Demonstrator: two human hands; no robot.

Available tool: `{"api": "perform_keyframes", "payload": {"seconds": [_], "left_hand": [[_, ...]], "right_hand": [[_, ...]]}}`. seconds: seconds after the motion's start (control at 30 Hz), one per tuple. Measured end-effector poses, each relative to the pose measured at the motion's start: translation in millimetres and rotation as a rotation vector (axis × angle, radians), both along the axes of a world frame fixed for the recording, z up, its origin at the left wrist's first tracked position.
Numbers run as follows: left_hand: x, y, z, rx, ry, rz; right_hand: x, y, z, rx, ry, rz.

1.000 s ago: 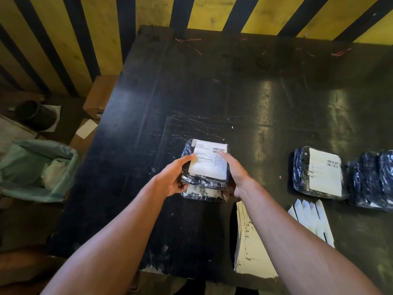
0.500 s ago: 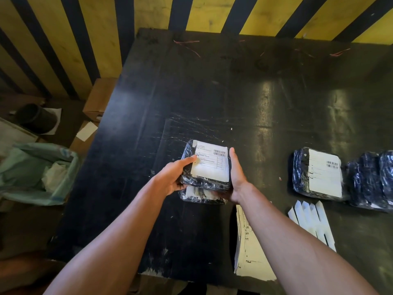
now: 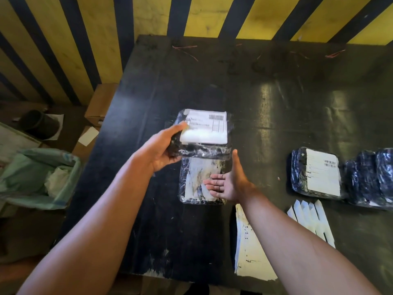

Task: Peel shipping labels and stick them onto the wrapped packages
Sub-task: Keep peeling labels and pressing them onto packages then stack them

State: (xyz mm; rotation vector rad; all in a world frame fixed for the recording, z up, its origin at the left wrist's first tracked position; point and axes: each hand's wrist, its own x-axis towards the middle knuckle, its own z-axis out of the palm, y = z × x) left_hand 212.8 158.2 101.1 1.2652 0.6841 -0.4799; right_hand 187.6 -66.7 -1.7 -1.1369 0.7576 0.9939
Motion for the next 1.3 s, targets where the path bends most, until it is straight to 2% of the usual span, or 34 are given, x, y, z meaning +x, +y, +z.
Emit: {"api": "perform_keyframes", "payload": {"seconds": [0.2, 0.3, 0.43, 0.53, 0.63, 0.87, 1.13, 1.3], "left_hand": [[-10, -12, 12, 0.024, -0.174, 0.066], [-26, -25, 2, 0.011, -0.211, 0.055], [-41, -55, -8, -0.013, -0.242, -0.023], [-48, -85, -14, -0.054, -0.237, -0.113], [-53, -124, -21, -0.029, -0.228, -0.226], [-44, -229, -62, 0.091, -0.123, -0.309], [-15, -337, -101, 0.228, -0.102, -0.438], [10, -373, -115, 0.298, -0.076, -0.481]], "right_hand": [[-6, -5, 16, 0.142, -0.037, -0.021], [-14, -14, 24, 0.103, -0.169, -0.034], [-20, -47, 45, 0.1, -0.337, -0.283], [-23, -80, 63, 0.108, -0.441, -0.345], [-25, -118, 58, -0.022, -0.5, -0.34], [-38, -212, 45, -0.304, -0.492, -0.407], [-19, -297, 43, -0.622, -0.527, -0.3], [4, -324, 24, -0.701, -0.482, -0.223]]}}
